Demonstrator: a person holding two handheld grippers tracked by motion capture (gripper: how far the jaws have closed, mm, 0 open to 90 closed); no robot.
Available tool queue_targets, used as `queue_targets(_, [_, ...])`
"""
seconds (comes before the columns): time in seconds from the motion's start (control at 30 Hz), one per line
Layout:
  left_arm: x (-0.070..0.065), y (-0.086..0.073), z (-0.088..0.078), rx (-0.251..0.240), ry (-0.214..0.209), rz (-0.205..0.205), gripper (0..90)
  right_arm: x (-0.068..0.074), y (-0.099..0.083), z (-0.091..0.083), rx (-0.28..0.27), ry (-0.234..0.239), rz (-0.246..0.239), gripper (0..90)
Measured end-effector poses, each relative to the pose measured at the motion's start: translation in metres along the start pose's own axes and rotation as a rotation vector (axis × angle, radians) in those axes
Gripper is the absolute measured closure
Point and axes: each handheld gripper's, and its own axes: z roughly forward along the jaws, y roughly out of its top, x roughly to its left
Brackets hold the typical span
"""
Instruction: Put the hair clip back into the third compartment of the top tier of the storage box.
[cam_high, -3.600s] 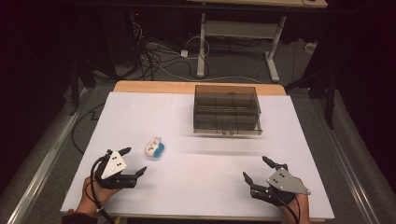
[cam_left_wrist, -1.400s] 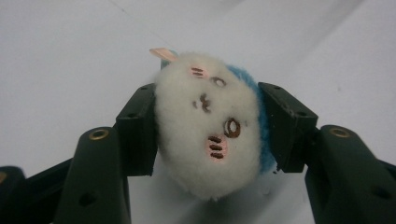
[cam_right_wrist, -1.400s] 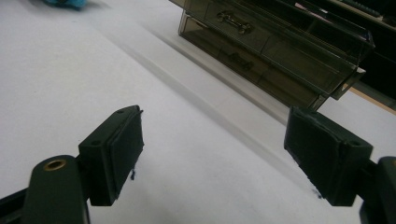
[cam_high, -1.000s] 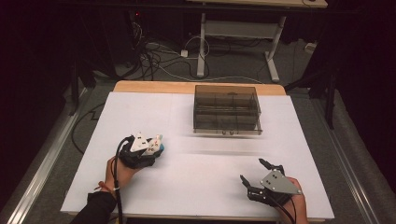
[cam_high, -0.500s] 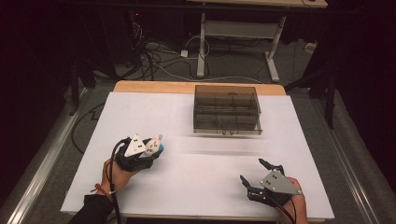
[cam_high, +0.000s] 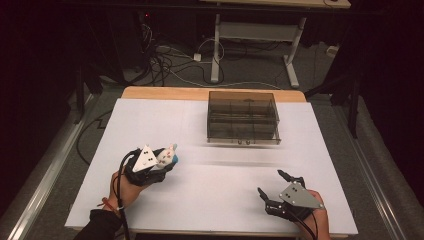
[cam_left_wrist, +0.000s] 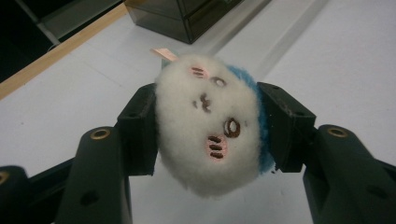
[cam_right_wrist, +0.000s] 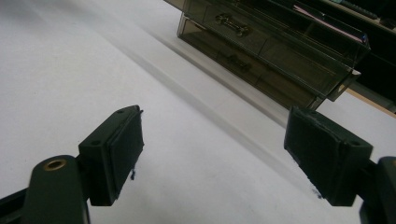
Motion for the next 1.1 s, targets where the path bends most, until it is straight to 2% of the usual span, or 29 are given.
queue_targets(0.2, [-0.005,0.005,-0.002,-0.015,-0.028,0.006,42.7,0.000,0.000,0.000,0.001,0.000,0.001,19.6])
queue_targets(0.57, [-0.007,0.011,-0.004,-0.037,-0.039,0.011,42.8,0.000,0.000,0.000,0.002,0.004,0.001,19.6])
queue_targets(0.77, [-0.009,0.018,-0.005,-0.068,-0.045,0.017,42.9,-0.003,-0.001,0.000,0.000,-0.006,0.008,19.7])
queue_targets(0.87, [-0.009,0.021,-0.004,-0.077,-0.050,0.011,42.8,-0.005,-0.001,-0.001,-0.001,-0.010,0.016,19.7])
queue_targets(0.9, [-0.009,0.023,-0.004,-0.100,-0.060,-0.016,42.9,-0.006,-0.002,-0.001,0.001,-0.015,0.018,19.7])
queue_targets(1.1, [-0.012,0.033,0.001,-0.108,-0.077,0.005,42.9,-0.005,-0.002,-0.001,0.003,-0.015,0.021,19.7])
